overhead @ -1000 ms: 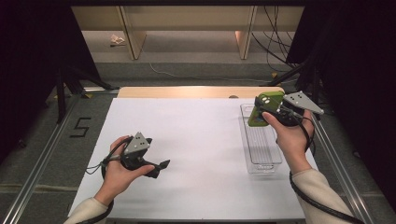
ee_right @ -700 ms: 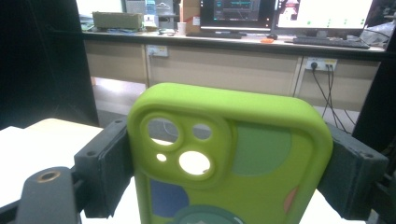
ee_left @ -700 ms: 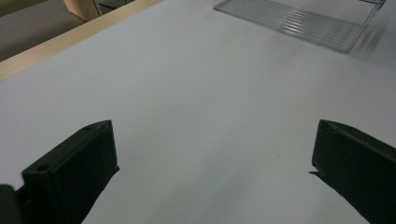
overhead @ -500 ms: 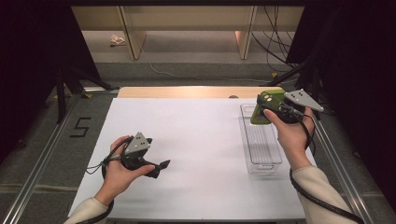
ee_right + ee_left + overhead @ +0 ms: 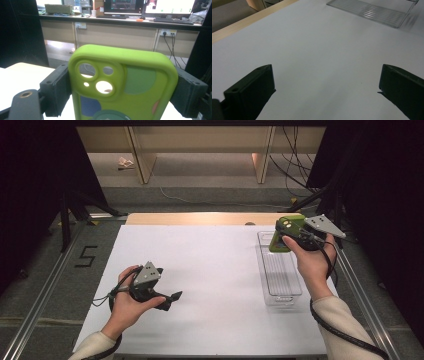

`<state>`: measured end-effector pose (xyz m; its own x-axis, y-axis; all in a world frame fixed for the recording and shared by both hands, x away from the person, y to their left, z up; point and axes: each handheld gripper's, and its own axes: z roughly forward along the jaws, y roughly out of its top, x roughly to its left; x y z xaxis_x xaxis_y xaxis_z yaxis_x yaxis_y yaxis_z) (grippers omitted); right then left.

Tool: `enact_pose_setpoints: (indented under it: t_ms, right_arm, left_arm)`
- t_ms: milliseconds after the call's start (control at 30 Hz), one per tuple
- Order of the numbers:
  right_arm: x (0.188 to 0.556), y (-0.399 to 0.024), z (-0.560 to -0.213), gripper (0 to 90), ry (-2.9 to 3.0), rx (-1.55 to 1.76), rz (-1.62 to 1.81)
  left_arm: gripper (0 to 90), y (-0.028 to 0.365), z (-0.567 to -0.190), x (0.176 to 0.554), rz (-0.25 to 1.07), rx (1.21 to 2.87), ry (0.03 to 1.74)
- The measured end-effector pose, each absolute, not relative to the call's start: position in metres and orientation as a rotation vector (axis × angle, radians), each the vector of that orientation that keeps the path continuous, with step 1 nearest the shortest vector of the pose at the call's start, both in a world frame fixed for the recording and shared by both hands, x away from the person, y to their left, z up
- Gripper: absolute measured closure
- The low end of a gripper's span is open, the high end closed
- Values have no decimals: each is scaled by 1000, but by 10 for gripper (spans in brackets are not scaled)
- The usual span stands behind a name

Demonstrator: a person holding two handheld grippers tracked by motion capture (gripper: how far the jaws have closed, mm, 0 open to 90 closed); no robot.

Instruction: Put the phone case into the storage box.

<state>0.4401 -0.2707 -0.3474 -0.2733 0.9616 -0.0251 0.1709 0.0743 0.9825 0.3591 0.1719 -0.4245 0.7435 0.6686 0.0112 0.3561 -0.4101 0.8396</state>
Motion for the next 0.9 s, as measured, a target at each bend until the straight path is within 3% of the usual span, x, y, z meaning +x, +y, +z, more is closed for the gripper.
enact_pose_setpoints:
  t_ms: [900]
  right_arm:
    - [451,-268,-349,168,1577,1160,1268]
  left_arm:
    - [0,173,-424,359,439,2032,777]
